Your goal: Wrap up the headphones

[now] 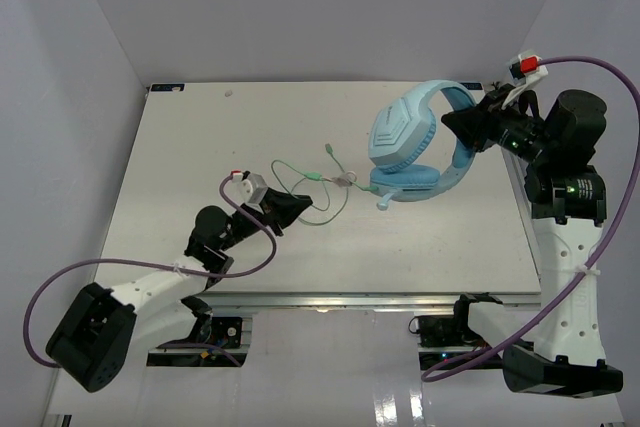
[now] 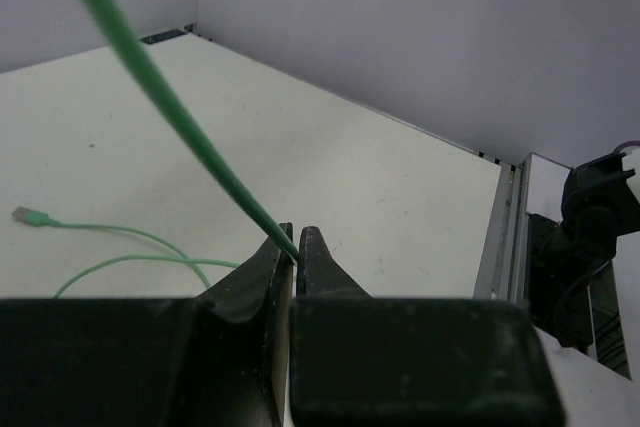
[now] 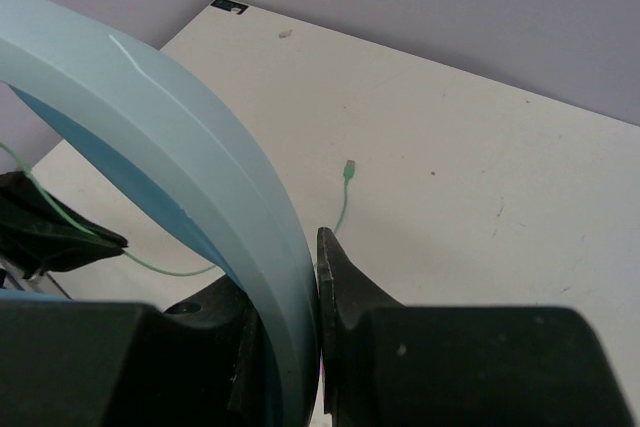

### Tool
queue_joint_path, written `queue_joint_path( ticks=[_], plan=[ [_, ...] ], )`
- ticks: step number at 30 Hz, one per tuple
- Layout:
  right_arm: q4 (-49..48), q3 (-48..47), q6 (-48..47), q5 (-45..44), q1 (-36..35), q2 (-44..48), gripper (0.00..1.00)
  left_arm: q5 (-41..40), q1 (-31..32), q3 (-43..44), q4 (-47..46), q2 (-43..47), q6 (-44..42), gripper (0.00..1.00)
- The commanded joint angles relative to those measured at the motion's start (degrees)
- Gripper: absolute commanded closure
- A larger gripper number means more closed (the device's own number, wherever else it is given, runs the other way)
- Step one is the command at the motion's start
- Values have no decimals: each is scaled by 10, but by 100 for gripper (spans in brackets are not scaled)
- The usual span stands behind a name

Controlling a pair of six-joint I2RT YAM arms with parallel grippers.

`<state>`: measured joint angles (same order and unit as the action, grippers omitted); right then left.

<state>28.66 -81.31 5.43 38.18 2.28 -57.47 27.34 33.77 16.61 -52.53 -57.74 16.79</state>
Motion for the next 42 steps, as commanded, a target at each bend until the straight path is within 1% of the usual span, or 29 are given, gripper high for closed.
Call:
queue_joint_path(
  ticks=[1, 2, 5, 9, 14, 16, 18, 19, 22, 25, 30, 33, 38, 42],
  plan=[
    [-22, -1, 29, -42, 4, 2, 92, -35, 6, 54, 155, 66, -34, 100],
    [-25, -1, 37, -50, 4, -2, 92, -62, 11, 70, 201, 73, -40, 100],
    [-23, -19, 38, -78, -3, -29, 92, -81, 16, 143, 331, 69, -44, 100],
    [-24, -24, -16, -149, -12, -35, 92, -85, 16, 248, 481, 51, -46, 100],
    [-62, 53, -120, -221, -17, 23, 92, -107, 16, 380, 700, 25, -80, 100],
    [-80, 84, -162, -257, -18, 44, 92, -133, 16, 429, 769, 18, -106, 100],
    [-94, 108, -189, -293, -18, 57, 92, -172, 16, 464, 812, 18, -135, 100],
    [-102, 123, -202, -300, -18, 63, 92, -178, 16, 485, 834, 20, -154, 100],
    [-111, 150, -216, -325, -18, 70, 92, -193, 16, 533, 867, 22, -193, 100],
    [-121, 172, -226, -341, -21, 73, 92, -191, 16, 573, 885, 19, -221, 100],
    [-134, 206, -246, -398, -57, 65, 92, -190, 17, 633, 913, 1, -269, 100],
    [-141, 216, -252, -406, -65, 67, 92, -195, 17, 657, 916, -1, -295, 100],
    [-141, 210, -257, -419, -103, 64, 92, -187, 17, 686, 932, -25, -294, 100],
    [-144, 195, -261, -499, -187, 41, 92, -166, 28, 727, 958, -79, -265, 100]
  ],
)
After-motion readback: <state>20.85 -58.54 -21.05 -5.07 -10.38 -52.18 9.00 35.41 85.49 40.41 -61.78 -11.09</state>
